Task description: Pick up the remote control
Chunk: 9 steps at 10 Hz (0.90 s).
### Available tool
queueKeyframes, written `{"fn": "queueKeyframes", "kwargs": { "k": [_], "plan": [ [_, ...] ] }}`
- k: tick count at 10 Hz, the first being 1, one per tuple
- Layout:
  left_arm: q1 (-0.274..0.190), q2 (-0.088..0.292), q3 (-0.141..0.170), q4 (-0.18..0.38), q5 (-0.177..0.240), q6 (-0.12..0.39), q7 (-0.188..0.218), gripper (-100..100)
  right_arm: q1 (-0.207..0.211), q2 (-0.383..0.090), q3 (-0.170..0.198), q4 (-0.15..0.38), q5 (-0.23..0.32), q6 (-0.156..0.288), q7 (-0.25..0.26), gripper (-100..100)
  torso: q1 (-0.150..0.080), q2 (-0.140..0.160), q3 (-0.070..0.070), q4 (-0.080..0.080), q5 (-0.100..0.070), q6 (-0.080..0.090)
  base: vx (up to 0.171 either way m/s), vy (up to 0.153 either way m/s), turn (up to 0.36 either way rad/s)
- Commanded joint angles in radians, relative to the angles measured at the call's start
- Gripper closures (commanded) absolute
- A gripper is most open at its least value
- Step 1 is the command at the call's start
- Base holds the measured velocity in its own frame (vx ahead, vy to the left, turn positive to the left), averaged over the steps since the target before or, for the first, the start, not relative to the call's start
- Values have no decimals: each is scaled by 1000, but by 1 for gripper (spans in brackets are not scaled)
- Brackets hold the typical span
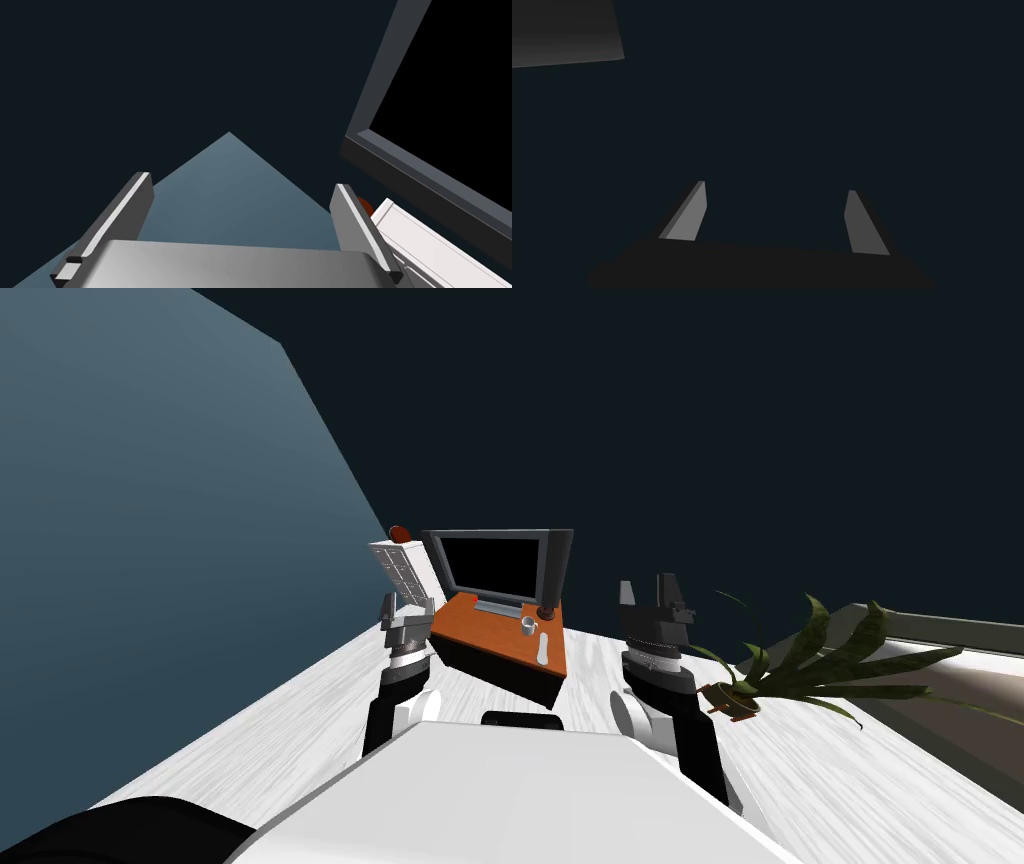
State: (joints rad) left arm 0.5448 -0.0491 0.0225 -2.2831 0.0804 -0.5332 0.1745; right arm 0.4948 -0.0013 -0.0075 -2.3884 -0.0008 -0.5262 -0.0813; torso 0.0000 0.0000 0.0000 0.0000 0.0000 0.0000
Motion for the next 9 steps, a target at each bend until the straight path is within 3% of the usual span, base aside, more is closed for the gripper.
{"fn": "queueKeyframes", "kwargs": {
  "k": [1,5,6,8,9],
  "plan": [
    [0,0,0,0,0,0,0,0,7,-37,2,10,4,1,19,-100,0,0,0,0,0,0,-14,14,51],
    [0,0,0,0,0,0,0,0,44,-160,17,67,28,11,119,-100,3,3,2,1,1,0,-47,46,89],
    [0,0,0,0,0,0,0,0,44,-167,17,67,28,11,125,-100,3,4,2,1,1,0,-44,45,41],
    [0,0,0,0,0,0,0,0,71,-236,31,110,48,19,189,-100,3,3,2,1,1,0,-33,54,141],
    [0,0,0,0,0,0,0,0,71,-243,31,110,48,19,205,-100,4,3,2,1,1,0,-32,44,61]
  ]
}}
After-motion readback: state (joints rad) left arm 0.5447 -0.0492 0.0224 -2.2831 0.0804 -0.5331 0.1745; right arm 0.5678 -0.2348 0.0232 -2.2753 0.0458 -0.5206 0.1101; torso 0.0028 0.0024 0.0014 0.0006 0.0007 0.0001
